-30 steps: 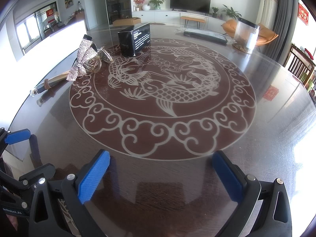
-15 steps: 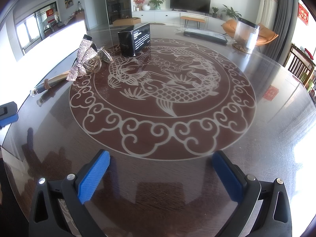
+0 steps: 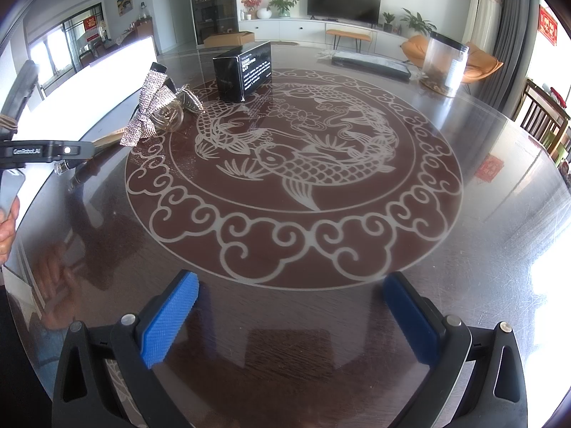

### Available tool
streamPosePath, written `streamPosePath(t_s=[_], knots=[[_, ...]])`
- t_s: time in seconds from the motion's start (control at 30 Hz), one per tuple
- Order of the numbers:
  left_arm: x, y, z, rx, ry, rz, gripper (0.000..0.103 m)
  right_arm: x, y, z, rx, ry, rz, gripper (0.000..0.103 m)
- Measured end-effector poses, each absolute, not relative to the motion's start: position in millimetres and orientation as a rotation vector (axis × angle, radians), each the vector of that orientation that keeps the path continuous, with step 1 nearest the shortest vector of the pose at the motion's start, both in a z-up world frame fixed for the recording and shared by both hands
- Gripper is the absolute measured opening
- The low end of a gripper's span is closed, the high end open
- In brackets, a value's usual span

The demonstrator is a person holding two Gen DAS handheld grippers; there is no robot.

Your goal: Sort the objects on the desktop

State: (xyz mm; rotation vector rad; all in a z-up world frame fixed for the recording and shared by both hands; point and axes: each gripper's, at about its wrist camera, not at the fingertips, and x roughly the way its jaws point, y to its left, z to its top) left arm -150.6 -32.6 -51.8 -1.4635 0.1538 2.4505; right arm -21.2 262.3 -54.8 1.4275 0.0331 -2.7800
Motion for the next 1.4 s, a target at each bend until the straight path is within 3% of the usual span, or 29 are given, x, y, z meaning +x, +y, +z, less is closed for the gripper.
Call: streamPosePath(t_s=[0.13, 0.2, 0.27, 0.33, 0.53, 0.63, 1.0, 1.03, 1.07, 1.1, 1.2, 1.4], knots=[[-147, -22, -59, -1.449, 0.254, 2.444, 0.102, -21, 262, -55, 1.428, 0.033, -2.78, 0.103], [-140, -26, -56, -1.416, 0.242, 2.483, 0.085, -21, 262, -55, 1.428, 0.033, -2.78, 0.103], [-135, -31, -51, -1.401, 0.213, 2.53, 0.046, -21, 263, -55, 1.428, 0.033, -2.78, 0.103], [-132, -35, -49, -1.414, 0.202, 2.548, 0.029, -21, 263, -55, 1.428, 0.033, -2.78, 0.103], [-107, -50, -51, -1.418, 0.104, 2.648, 0.029, -21, 264, -54, 1.422, 0.0, -2.783, 0.103], [-97, -50, -47, -1.414, 0.078, 2.653, 0.029, -27, 263, -45, 1.27, -0.304, -2.653, 0.103], [-97, -40, -56, -1.388, 0.127, 2.676, 0.03, -174, 170, -38, 1.253, -0.496, -2.531, 0.102], [-97, -40, -56, -1.385, 0.129, 2.677, 0.03, -178, 169, -38, 1.255, -0.497, -2.548, 0.096], [-97, -40, -56, -1.383, 0.125, 2.676, 0.03, -182, 169, -39, 1.266, -0.495, -2.555, 0.073], [-97, -40, -56, -1.382, 0.121, 2.675, 0.03, -182, 171, -40, 1.277, -0.497, -2.551, 0.056], [-98, -40, -57, -1.38, 0.117, 2.675, 0.03, -164, 185, -37, 1.246, -0.484, -2.551, 0.049], [-95, -40, -56, -1.384, 0.113, 2.669, 0.03, -90, 245, -38, 1.227, -0.461, -2.536, 0.051]])
